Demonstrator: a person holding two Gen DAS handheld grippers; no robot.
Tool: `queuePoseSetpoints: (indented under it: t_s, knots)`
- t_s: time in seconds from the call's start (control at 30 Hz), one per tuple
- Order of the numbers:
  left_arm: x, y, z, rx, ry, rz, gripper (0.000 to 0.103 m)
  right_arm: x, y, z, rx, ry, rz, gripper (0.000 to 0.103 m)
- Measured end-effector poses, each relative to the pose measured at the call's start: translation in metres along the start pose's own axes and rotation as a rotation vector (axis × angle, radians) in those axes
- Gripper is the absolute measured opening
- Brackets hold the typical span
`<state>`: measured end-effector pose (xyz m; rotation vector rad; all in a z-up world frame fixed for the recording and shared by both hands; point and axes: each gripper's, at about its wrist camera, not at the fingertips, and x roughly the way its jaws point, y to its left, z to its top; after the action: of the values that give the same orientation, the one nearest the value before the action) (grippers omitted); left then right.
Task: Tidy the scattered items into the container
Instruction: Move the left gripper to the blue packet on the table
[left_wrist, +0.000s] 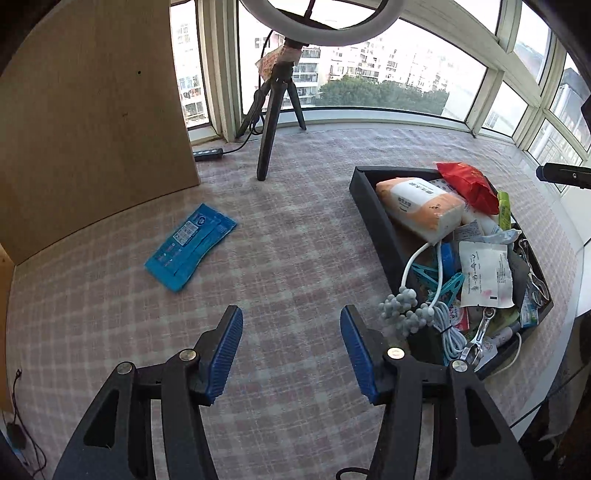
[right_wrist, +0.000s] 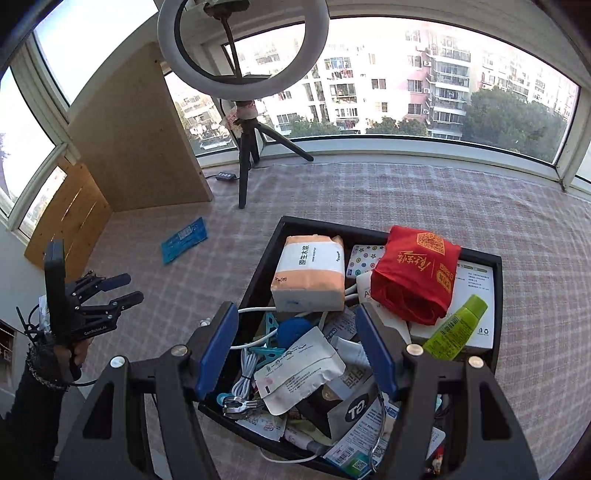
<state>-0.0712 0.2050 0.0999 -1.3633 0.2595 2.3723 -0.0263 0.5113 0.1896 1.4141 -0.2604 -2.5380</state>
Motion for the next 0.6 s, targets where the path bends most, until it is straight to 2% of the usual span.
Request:
queuePoseSetpoints:
  t_s: [0.13, 0.23, 0.4, 0.6]
  knots:
    - [0.016, 0.044, 0.01, 0.064, 0.039, 0.02, 0.057, 0.006, 0.012, -0.008, 0.045, 0.006, 0.039, 0.065]
    - [0.036, 0.064, 0.02, 0.101, 0.088, -0.042, 0.063, 0.014, 0.013, -0.014, 0.078, 0.016, 0.037, 0.065]
    - [0.09, 0.069, 0.034, 0.214, 0.182, 0.005, 0.065, 0.028, 0.002, -0.018, 0.119, 0.054, -0.034, 0.065]
    - [0.141, 0.073, 0.047, 0.302, 0.2, 0.05, 0.065, 0.041, -0.026, -0.02, 0.243, 0.093, -0.044, 0.065]
